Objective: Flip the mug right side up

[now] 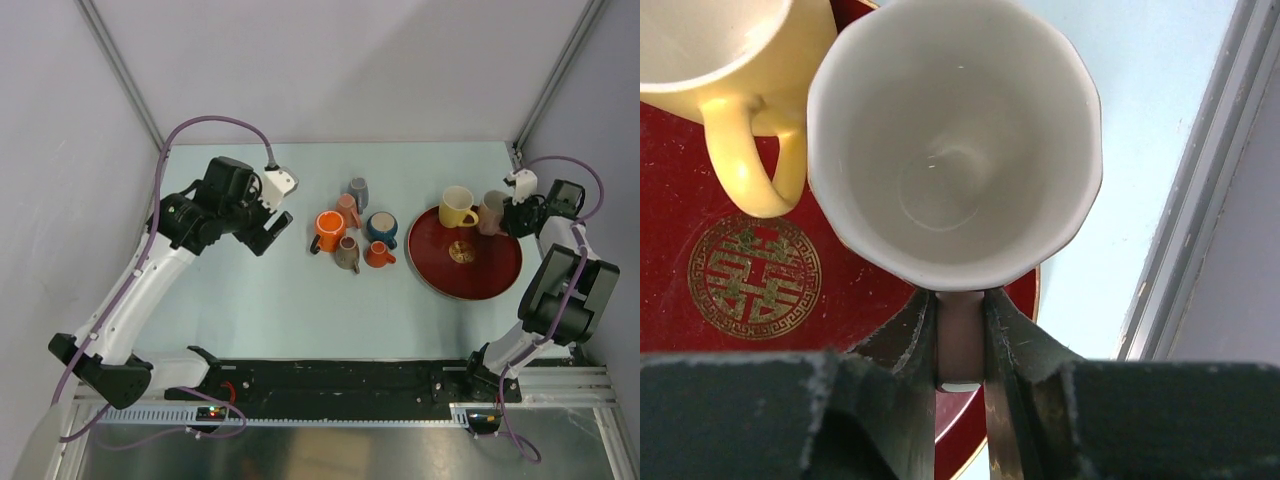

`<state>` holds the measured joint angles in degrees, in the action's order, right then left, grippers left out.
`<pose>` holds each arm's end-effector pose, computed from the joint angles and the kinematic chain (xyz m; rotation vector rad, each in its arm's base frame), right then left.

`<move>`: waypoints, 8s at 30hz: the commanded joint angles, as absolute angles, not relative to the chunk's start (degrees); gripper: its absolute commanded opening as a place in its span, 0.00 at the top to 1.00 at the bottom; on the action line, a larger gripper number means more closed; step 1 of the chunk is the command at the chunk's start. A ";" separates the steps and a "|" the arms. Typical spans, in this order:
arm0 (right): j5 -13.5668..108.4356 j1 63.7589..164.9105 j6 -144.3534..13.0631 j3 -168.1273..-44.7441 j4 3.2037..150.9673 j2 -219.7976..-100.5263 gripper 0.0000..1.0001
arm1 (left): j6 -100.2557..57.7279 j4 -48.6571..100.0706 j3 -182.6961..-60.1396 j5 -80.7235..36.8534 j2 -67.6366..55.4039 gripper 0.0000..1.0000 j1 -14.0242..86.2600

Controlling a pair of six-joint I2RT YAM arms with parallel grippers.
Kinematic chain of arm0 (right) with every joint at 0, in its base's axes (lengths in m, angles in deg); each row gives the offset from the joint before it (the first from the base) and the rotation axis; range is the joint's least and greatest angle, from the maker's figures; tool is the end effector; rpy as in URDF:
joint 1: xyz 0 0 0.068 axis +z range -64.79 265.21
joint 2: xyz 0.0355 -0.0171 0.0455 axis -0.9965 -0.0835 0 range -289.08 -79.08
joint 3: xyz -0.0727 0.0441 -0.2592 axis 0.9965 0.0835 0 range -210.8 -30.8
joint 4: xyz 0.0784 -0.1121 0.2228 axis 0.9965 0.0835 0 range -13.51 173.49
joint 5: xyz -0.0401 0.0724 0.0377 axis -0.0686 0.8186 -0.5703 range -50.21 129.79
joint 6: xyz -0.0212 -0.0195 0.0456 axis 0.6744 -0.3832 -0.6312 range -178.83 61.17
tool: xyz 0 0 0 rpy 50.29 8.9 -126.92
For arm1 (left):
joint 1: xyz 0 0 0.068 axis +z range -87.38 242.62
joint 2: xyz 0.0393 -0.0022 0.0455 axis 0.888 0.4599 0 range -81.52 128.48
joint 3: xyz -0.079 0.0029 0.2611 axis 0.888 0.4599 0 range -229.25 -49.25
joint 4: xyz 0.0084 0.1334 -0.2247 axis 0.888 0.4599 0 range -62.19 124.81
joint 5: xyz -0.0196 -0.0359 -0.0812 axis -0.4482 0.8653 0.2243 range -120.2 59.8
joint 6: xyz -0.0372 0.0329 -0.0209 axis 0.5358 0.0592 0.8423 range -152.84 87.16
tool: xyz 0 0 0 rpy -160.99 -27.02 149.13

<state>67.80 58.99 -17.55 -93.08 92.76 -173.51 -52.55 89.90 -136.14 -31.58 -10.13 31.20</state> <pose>0.3212 -0.1395 0.2183 -0.5132 2.2341 -0.0081 0.1977 -0.1198 0.4074 1.0187 2.1563 -0.0683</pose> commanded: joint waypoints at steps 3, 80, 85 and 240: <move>67.47 61.82 -16.10 -94.43 92.59 -175.78 0.87 | -53.91 89.67 -136.35 -32.00 -9.91 0.14 31.55; 62.32 127.90 -58.21 -124.42 93.90 -199.85 0.57 | -46.21 90.97 -122.53 -22.41 -30.88 0.00 58.60; 64.19 131.47 -51.12 -126.02 94.22 -199.65 0.42 | -45.42 91.93 -121.99 -21.00 -32.84 0.00 60.62; 61.94 131.98 -2.55 -97.26 110.20 -151.20 0.36 | -47.78 85.37 -130.17 -28.55 -3.08 1.00 20.02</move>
